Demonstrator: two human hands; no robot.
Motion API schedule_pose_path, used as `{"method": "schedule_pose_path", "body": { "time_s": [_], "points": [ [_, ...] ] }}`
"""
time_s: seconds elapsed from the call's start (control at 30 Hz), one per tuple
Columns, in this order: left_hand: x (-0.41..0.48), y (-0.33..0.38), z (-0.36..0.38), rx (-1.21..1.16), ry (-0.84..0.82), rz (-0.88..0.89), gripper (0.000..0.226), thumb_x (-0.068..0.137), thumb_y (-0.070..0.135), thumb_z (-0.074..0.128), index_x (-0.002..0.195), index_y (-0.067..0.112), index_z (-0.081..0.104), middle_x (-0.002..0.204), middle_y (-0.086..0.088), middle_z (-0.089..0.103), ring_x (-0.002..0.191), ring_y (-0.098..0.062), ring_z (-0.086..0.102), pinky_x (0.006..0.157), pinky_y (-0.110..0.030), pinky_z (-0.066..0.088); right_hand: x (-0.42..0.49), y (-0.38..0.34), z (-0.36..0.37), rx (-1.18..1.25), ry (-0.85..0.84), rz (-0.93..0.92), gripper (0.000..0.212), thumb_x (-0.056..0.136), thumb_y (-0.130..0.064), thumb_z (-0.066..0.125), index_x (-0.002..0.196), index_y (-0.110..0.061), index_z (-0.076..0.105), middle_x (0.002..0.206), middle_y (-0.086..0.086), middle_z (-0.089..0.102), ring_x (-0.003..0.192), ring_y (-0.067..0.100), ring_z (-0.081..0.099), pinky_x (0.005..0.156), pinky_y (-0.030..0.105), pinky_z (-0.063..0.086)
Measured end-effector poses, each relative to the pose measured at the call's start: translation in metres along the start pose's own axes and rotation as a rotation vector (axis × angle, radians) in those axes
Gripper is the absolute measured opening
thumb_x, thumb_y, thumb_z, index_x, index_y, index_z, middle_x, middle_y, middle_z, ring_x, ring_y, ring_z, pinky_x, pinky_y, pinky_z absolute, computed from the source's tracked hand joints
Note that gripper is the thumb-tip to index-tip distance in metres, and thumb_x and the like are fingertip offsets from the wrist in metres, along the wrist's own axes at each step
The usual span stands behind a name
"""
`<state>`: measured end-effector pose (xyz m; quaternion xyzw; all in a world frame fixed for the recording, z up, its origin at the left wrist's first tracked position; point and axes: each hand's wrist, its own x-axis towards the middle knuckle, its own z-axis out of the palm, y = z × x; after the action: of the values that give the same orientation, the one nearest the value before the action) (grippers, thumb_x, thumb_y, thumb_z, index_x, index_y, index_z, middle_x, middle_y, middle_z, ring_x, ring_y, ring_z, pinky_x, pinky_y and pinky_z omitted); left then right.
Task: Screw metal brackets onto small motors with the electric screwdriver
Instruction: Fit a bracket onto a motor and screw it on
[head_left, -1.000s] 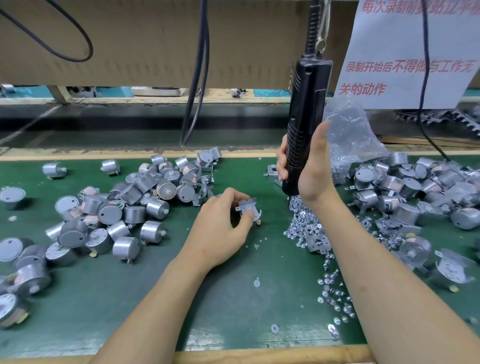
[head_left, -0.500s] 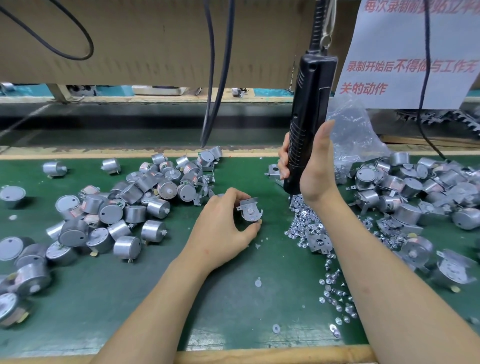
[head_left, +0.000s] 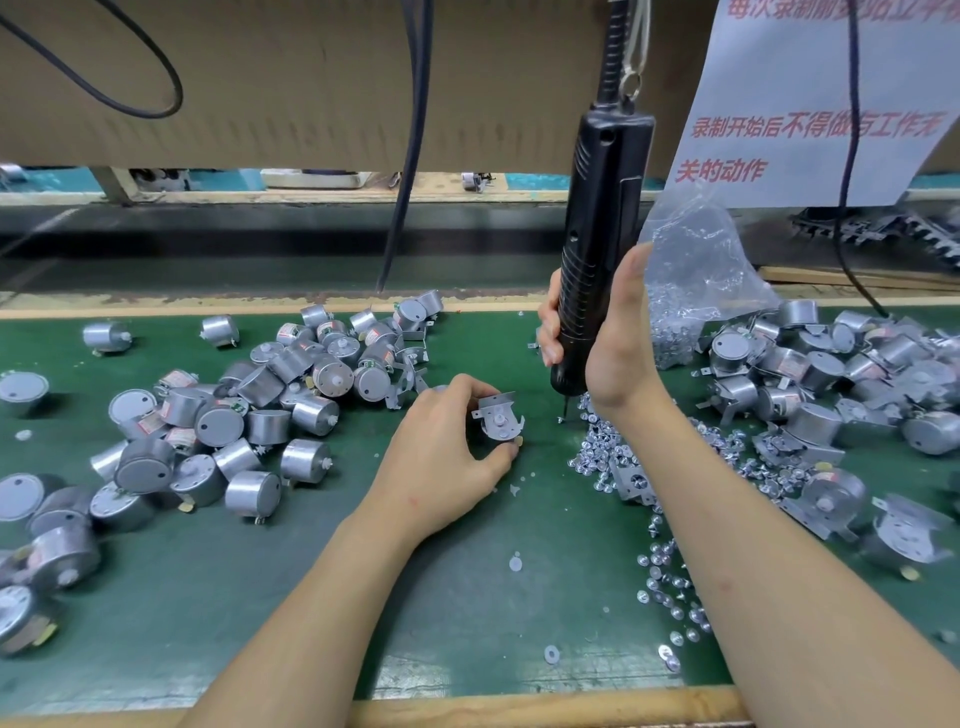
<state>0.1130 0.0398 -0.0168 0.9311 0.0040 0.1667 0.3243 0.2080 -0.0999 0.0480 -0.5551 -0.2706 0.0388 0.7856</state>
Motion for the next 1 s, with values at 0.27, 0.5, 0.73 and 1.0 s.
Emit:
{"method": "schedule_pose_path", "body": {
  "time_s": [0.27, 0.5, 0.73, 1.0],
  "points": [
    [0.0003, 0.0006, -0.0005, -0.004, -0.006, -0.005, 0.032, 0.082, 0.042, 0.072, 0.105, 0.032, 0.053, 0.099, 0.020, 0.060, 0.091, -0.002, 0.047, 0.075, -0.014, 0.037, -0.0011, 0.0011, 0.0017, -0.013, -0.002, -0.012, 0.080, 0.065, -0.099, 0.043, 0.070, -0.021, 0.059, 0.059, 0.007, 0.049, 0.043, 0.021, 0.044, 0.050, 0.032, 0.039],
    [-0.0001, 0.0012, -0.0007, -0.002, -0.003, -0.006, 0.033, 0.082, 0.041, 0.072, 0.106, 0.030, 0.053, 0.100, 0.019, 0.060, 0.092, -0.005, 0.048, 0.078, -0.020, 0.039, -0.0018, 0.0028, 0.0034, -0.010, -0.019, -0.003, 0.080, 0.065, -0.099, 0.043, 0.071, -0.020, 0.058, 0.060, 0.005, 0.050, 0.044, 0.021, 0.044, 0.050, 0.031, 0.039],
    [-0.0001, 0.0010, -0.0021, -0.011, -0.017, -0.007, 0.034, 0.083, 0.040, 0.074, 0.109, 0.029, 0.055, 0.100, 0.020, 0.059, 0.089, 0.000, 0.045, 0.076, -0.010, 0.035, -0.0018, 0.0028, 0.0032, -0.031, -0.008, -0.003, 0.086, 0.064, -0.099, 0.042, 0.074, -0.014, 0.055, 0.060, 0.006, 0.050, 0.045, 0.021, 0.044, 0.051, 0.033, 0.038],
    [0.0007, 0.0008, -0.0032, -0.037, -0.032, -0.017, 0.037, 0.082, 0.040, 0.077, 0.110, 0.030, 0.056, 0.098, 0.024, 0.057, 0.091, 0.010, 0.044, 0.077, -0.006, 0.033, -0.0029, 0.0025, 0.0036, -0.047, -0.007, 0.005, 0.087, 0.064, -0.098, 0.042, 0.074, -0.012, 0.054, 0.060, 0.007, 0.049, 0.045, 0.021, 0.044, 0.049, 0.031, 0.038]
  ]
}}
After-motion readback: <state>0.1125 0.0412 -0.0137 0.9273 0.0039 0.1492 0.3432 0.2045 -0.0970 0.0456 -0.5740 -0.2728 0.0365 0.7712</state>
